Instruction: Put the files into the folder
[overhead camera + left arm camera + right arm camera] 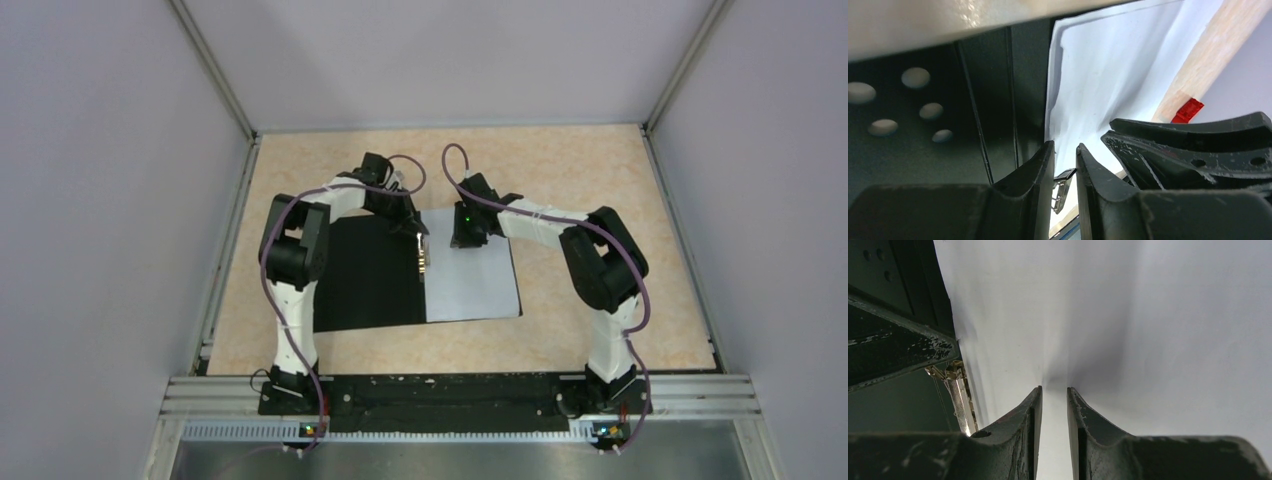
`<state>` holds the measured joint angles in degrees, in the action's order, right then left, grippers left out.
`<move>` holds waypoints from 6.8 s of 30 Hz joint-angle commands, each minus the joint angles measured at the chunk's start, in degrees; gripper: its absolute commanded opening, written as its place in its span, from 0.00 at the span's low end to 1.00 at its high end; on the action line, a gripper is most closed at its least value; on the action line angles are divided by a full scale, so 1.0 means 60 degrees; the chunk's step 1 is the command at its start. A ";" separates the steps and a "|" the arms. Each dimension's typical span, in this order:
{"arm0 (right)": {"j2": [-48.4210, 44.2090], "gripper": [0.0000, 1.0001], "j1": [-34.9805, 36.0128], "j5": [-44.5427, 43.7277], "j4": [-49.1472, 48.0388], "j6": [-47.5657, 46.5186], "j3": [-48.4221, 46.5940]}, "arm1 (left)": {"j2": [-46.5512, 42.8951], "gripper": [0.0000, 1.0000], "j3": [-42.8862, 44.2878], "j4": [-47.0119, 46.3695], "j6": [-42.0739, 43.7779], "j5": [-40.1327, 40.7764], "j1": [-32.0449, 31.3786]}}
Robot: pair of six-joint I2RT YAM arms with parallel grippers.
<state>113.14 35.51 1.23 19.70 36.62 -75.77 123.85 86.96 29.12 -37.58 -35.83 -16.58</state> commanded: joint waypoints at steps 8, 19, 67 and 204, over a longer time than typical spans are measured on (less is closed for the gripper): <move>0.0460 0.25 0.0103 -0.0389 0.0002 0.0019 0.0003 | -0.1857 0.27 -0.1215 -0.0804 0.0094 -0.0648 -0.0040; 0.0479 0.25 0.0096 -0.0396 0.0000 0.0071 -0.0042 | -0.2415 0.27 -0.2215 -0.1189 0.0051 -0.0610 -0.0426; -0.2243 0.32 0.0689 -0.0922 0.0641 -0.0109 0.0156 | -0.4645 0.10 -0.3649 0.0230 -0.0560 0.4366 -0.1338; -0.0875 0.00 0.2527 -0.2553 0.1084 0.0254 0.2071 | -0.2530 0.04 -0.3332 -0.0503 -0.0282 0.3468 -0.0787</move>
<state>104.64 50.06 -12.71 20.29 38.22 -67.07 106.91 66.22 26.52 -40.34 -16.71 -21.74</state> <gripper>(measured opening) 0.056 0.044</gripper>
